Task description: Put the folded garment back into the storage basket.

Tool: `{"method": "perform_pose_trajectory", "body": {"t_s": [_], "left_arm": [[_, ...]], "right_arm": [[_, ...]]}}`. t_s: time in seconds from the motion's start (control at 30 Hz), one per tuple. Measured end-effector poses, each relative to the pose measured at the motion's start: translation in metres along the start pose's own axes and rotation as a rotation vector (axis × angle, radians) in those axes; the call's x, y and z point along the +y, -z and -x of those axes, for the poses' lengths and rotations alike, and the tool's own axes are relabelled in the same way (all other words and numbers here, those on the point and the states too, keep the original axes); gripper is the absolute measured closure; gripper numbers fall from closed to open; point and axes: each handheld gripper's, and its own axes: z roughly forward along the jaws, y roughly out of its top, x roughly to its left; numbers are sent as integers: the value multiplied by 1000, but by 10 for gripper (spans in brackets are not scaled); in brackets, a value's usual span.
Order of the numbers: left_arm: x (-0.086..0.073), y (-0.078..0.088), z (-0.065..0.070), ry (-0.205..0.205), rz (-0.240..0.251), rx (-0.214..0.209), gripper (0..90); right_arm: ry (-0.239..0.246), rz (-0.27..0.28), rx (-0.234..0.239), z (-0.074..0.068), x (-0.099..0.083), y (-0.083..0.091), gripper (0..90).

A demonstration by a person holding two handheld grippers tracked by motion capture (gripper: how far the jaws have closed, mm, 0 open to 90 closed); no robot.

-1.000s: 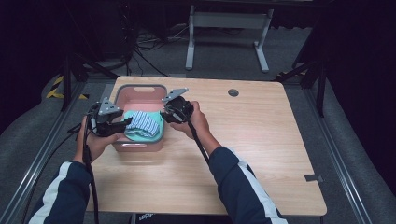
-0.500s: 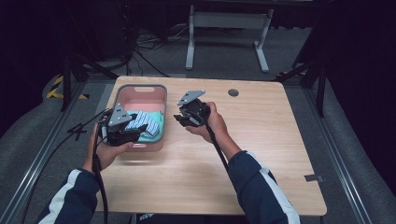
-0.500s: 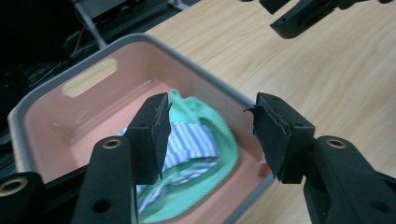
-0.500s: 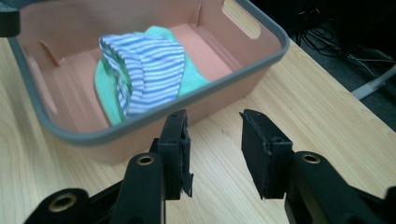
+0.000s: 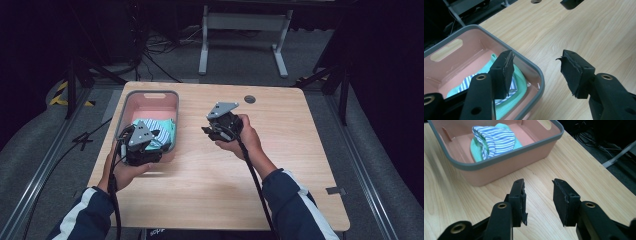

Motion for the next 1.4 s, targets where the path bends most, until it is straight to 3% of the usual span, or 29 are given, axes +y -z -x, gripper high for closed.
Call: {"method": "perform_pose_trajectory", "body": {"t_s": [0.3,0.63,1.1,1.4], "left_arm": [[-5,-2,10,3,16,-21,422],[-9,-10,26,-53,-4,-41,408],[-16,-16,41,-85,-26,-93,395],[-27,-29,54,-120,-75,-137,354]], "right_arm": [[0,-13,-19,2,-16,14,617],[1,-24,-21,4,-33,27,606],[-8,-38,-45,7,-63,48,587],[-10,-58,-56,6,-91,58,561]]}}
